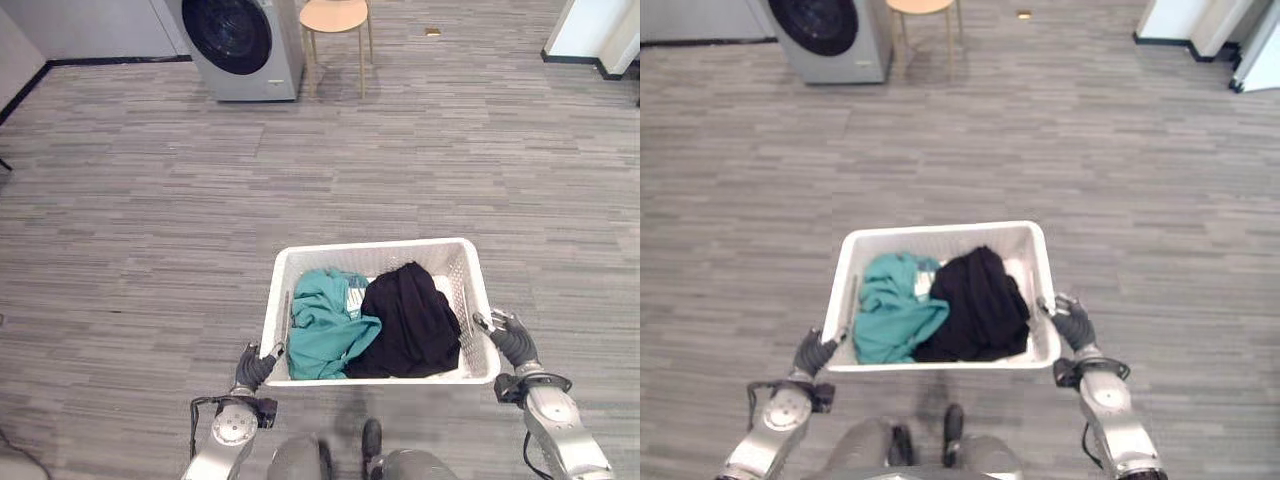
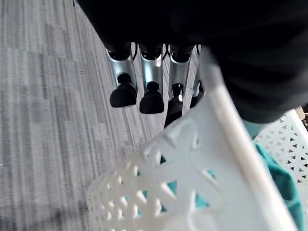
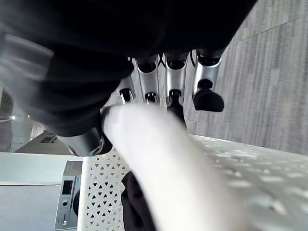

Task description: Grab the laundry basket,head to the washer,open it,put in the laundry and shut it.

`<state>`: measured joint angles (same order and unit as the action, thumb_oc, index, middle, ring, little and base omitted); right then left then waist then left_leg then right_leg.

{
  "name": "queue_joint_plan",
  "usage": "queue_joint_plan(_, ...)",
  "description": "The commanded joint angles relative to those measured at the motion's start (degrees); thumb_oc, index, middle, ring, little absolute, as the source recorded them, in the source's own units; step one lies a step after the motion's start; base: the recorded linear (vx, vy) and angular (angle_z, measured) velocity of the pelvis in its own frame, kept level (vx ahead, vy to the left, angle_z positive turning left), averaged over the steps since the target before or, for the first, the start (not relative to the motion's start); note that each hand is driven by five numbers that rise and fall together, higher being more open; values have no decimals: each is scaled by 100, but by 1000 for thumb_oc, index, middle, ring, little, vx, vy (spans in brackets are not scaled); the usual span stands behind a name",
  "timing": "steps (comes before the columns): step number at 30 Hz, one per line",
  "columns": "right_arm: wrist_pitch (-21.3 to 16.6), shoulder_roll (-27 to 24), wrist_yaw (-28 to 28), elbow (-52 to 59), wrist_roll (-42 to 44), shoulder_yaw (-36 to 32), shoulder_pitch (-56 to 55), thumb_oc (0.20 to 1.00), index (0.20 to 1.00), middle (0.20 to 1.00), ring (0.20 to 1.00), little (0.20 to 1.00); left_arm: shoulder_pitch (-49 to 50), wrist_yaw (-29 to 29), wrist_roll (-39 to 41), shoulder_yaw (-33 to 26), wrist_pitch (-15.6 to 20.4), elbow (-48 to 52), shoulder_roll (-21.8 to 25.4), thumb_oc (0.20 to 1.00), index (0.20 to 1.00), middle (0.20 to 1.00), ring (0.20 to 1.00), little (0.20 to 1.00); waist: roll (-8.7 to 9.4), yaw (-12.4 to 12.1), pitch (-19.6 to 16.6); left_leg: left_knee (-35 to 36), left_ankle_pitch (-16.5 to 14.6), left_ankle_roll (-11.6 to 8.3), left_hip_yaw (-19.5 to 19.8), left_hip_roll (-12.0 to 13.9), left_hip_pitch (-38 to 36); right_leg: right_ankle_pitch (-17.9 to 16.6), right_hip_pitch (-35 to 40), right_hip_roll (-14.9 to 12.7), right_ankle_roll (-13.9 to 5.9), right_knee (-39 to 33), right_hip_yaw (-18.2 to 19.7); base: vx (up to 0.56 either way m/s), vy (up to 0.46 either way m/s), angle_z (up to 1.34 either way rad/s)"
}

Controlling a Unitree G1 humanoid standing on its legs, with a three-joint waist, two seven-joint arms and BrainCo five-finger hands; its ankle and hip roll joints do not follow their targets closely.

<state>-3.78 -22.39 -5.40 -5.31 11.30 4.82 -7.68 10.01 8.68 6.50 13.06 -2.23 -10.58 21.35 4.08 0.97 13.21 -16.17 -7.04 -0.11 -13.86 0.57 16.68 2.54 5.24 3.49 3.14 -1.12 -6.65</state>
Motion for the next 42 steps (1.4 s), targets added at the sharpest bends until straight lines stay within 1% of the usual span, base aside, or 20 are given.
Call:
queue_joint_plan(1,-275,-176,10,428,120,-120,-153,200,200,200,200,200,-306,-402,339,-13,737,648,-72,200,200,200,200,200,-319,-218,-198,1940,1306,-401,259,248,-374,450,165,-517,-709,163,-215,649,79,-39)
queue_joint_plan(5,-224,-117,47,365,48,-76,-117,200,200,200,200,200,-158,-423,323,-113,717,721,-70,200,200,200,200,200,-251,-402,-294,2082,1573,-499,215,426,36,734,713,-570,-776,168,71,495,110,-69)
queue_joint_plan(8,-217,-51,141,359,14,-51,-147,200,200,200,200,200,-83,-477,318,-145,727,740,-36,200,200,200,200,200,-243,-487,-431,1976,1768,-427,146,487,-113,901,983,-630,-858,229,218,672,228,-35)
queue_joint_plan(10,-228,74,173,306,21,30,-152,200,200,200,200,200,-179,-483,281,-60,705,643,90,200,200,200,200,200,8,-515,-536,1396,1533,-237,100,292,-136,442,891,-955,-1078,958,293,726,325,16)
queue_joint_plan(12,-257,139,221,321,21,172,-47,200,200,200,200,200,-237,-413,271,-99,714,618,219,200,200,200,200,200,115,-505,-486,1200,1157,-23,18,143,-291,-441,366,-1163,-1288,2025,361,333,219,-19)
queue_joint_plan(13,-257,139,220,320,21,173,-43,200,200,200,200,200,-239,-413,271,-101,714,617,219,200,200,200,200,200,102,-522,-501,1197,1162,-24,6,169,-269,-458,335,-1144,-1284,2023,381,363,212,-86)
queue_joint_plan(14,-245,196,276,312,8,288,37,200,200,200,200,200,-260,-367,257,-125,712,602,297,200,200,200,200,200,63,-458,-413,1244,908,118,-33,112,-645,-692,-303,-1132,-1189,2653,373,378,204,-93)
queue_joint_plan(15,-225,206,299,285,3,333,80,200,200,200,200,200,-264,-339,264,-150,712,577,303,200,200,200,200,200,-7,-403,-385,1350,807,166,-17,90,-927,-577,-635,-1044,-1127,2729,311,379,200,-54)
queue_joint_plan(17,-214,197,317,286,-6,337,85,200,200,200,200,200,-258,-336,270,-169,720,571,305,200,200,200,200,200,-51,-359,-362,1437,749,178,7,59,-1131,-423,-820,-972,-1104,2672,232,354,128,34)
queue_joint_plan(18,-188,167,330,240,10,329,105,200,200,200,200,200,-243,-337,294,-201,730,581,301,200,200,200,200,200,-181,-226,-296,1632,640,164,100,11,-1505,-65,-1273,-715,-1013,2219,-2,442,133,37)
queue_joint_plan(20,-182,158,307,213,24,320,116,200,200,200,200,200,-236,-336,304,-203,723,577,282,200,200,200,200,200,-202,-148,-238,1694,591,153,176,-44,-1680,-18,-1452,-587,-982,1984,-36,369,52,19)
queue_joint_plan(22,-186,159,252,170,70,234,59,200,200,200,200,200,-262,-321,288,-247,733,470,178,200,200,200,200,200,-180,69,-125,1818,324,84,469,-233,-2186,-205,-1705,-371,-1041,849,84,612,-40,52)
queue_joint_plan(24,-193,150,203,109,50,241,44,200,200,200,200,200,-250,-247,184,-286,691,387,156,200,200,200,200,200,-205,119,-93,1795,212,69,538,-228,-2325,-313,-1746,-356,-1059,692,72,369,-48,83)
queue_joint_plan(27,-206,168,333,232,111,134,-290,200,200,200,200,200,-147,-428,169,-179,773,429,54,200,200,200,200,200,-174,163,-242,1363,-95,-78,646,-220,-2448,-306,-1381,-422,-851,578,139,362,-113,80)
queue_joint_plan(30,-232,40,234,203,101,0,-264,200,200,200,200,200,-198,-461,336,-144,762,474,-18,200,200,200,200,200,-157,180,-230,-101,285,-331,571,-15,-1842,-292,-1046,-539,-691,444,-59,285,-136,123)
queue_joint_plan(31,-221,0,167,185,127,-87,-261,200,200,200,200,200,-217,-472,381,-140,742,444,-32,200,200,200,200,200,-101,153,-238,-334,326,-293,310,179,-1563,-181,-798,-614,-631,318,-162,312,-88,76)
queue_joint_plan(33,-195,-14,149,185,115,-111,-264,200,200,200,200,200,-212,-504,383,-133,718,429,-31,200,200,200,200,200,-82,130,-246,-288,296,-254,201,263,-1472,-134,-671,-649,-621,261,-210,228,-27,28)
queue_joint_plan(35,-179,-24,129,189,117,-147,-291,200,200,200,200,200,-184,-520,323,-141,704,403,-36,200,200,200,200,200,-61,88,-277,168,243,-204,22,321,-1298,-41,-494,-707,-635,172,-302,276,52,16)
queue_joint_plan(38,-164,-63,77,168,63,-174,-338,200,200,200,200,200,-122,-482,225,-194,668,388,-74,200,200,200,200,200,-225,10,-309,1310,1021,-416,-40,479,-1009,186,-156,-626,-686,32,-416,307,105,18)
queue_joint_plan(42,-145,-52,30,137,-9,-143,-306,200,200,200,200,200,-29,-428,220,-259,643,386,-138,200,200,200,200,200,-280,-95,-285,2034,1415,-513,38,625,-726,440,197,-645,-732,53,-392,319,128,-7)
